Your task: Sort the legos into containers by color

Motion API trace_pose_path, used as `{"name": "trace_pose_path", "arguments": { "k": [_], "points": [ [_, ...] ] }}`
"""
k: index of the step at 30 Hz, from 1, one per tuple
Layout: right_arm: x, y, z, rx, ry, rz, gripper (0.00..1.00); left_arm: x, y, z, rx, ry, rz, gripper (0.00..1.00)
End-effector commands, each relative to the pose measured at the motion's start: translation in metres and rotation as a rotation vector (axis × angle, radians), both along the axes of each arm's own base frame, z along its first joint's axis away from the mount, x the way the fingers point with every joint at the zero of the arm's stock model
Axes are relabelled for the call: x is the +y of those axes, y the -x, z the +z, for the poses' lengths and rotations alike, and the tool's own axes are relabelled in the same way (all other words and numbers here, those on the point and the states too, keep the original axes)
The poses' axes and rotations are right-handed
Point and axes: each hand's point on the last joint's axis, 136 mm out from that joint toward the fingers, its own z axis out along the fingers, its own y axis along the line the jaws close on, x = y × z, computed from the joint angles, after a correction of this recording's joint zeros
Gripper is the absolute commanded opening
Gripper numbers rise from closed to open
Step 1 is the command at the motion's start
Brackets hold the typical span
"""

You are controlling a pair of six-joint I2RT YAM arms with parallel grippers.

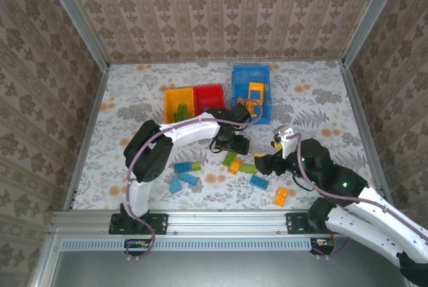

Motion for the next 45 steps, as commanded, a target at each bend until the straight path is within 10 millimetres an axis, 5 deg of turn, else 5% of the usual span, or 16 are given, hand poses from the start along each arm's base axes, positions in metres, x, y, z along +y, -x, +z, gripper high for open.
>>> {"name": "trace_pose_path", "arguments": {
  "k": [1,5,12,26,32,39,45],
  "points": [
    [-0.01,0.001,-0.009,0.038,0.011,-0.047,0.82,0.012,0.008,-0.004,0.028,-0.091,-0.026,0.7],
    [-0.006,0.002,-0.011,0.045,-0.008,-0.035,0.82,0.019,0.012,-0.009,0.027,-0.117,-0.018,0.68],
    [-0.006,0.001,-0.015,0.051,-0.01,-0.04,0.82,0.019,0.02,-0.019,0.042,-0.144,-0.04,0.45],
    [-0.004,-0.002,-0.018,0.065,-0.005,-0.045,0.82,0.016,0.008,-0.025,0.01,-0.169,-0.035,0.47],
    [-0.003,-0.004,-0.019,0.065,-0.005,-0.047,0.82,0.017,0.002,-0.019,-0.022,-0.172,-0.028,0.3],
    [0.012,-0.002,-0.013,0.049,-0.026,0.033,0.81,0.043,-0.016,0.018,-0.099,-0.183,0.031,0.24],
    [0.056,-0.007,-0.005,-0.017,-0.019,0.207,0.79,0.106,-0.047,0.072,-0.173,-0.147,0.187,0.24]
  ]
}}
